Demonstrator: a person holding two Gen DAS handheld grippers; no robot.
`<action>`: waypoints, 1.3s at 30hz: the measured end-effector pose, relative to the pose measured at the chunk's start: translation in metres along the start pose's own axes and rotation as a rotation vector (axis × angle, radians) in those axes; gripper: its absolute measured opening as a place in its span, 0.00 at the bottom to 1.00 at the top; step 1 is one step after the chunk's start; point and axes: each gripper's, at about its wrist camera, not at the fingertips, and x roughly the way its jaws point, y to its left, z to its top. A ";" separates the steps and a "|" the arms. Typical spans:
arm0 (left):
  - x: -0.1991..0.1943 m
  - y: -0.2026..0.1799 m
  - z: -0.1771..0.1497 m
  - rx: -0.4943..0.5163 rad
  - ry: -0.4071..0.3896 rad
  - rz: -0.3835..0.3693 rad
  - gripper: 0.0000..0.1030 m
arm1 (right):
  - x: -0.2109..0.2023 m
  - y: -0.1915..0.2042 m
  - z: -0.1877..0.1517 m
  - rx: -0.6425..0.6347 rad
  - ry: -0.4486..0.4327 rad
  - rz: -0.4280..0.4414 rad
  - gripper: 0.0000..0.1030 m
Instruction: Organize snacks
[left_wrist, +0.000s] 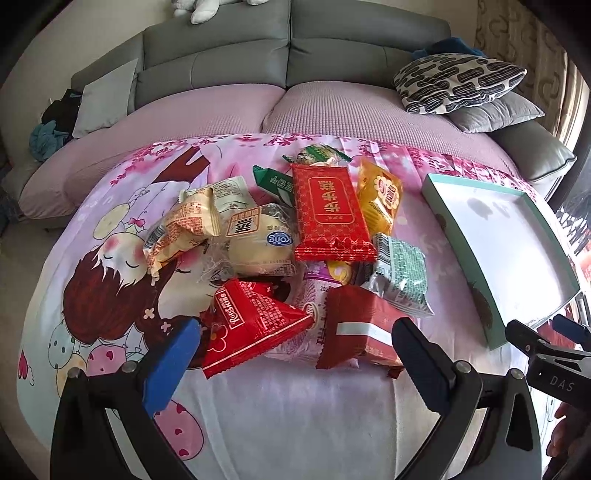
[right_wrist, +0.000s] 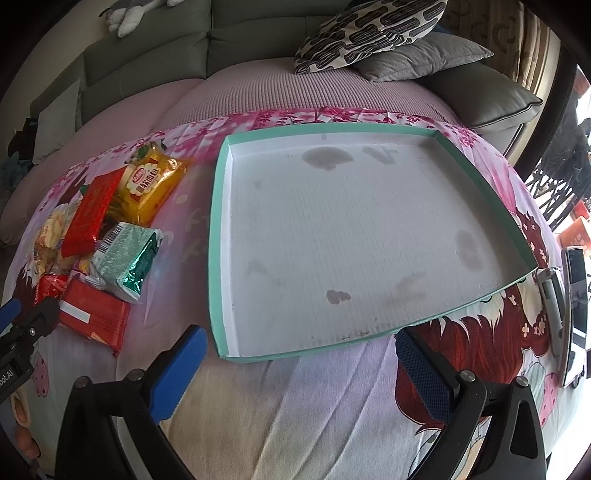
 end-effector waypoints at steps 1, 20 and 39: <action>-0.001 -0.001 0.000 -0.001 -0.003 -0.006 1.00 | 0.000 0.000 -0.001 0.000 -0.001 0.000 1.00; -0.001 0.000 0.000 0.002 -0.016 -0.035 1.00 | -0.001 0.001 0.001 -0.001 -0.001 -0.001 1.00; -0.002 0.002 0.000 0.010 -0.020 -0.027 1.00 | -0.004 0.000 0.002 -0.003 0.001 -0.005 1.00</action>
